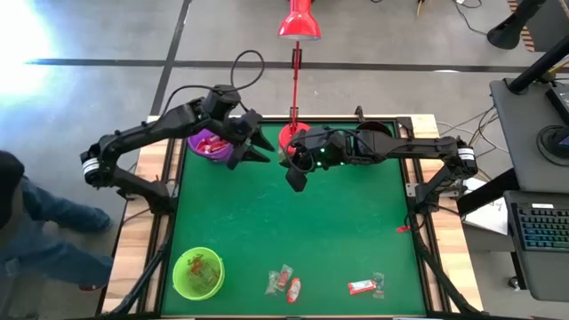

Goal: Sort candy
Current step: Put the green gummy into the light green bucket

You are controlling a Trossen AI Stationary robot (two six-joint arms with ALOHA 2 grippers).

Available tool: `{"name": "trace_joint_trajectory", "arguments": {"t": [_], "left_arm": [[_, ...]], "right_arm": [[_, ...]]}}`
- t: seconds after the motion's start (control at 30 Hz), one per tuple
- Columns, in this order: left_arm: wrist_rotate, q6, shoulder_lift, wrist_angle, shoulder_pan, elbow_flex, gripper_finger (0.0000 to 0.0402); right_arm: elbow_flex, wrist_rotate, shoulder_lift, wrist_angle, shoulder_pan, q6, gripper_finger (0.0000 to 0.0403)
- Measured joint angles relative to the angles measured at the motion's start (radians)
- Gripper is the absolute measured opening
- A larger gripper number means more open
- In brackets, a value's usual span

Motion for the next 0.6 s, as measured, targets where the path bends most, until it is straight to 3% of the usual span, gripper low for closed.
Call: {"name": "trace_joint_trajectory", "arguments": {"t": [0.6], "left_arm": [[0.050,-0.025,0.078,0.161,0.000,0.005,0.0190]], "right_arm": [[0.000,0.031,0.000,0.004,-0.002,0.000,0.0009]]}}
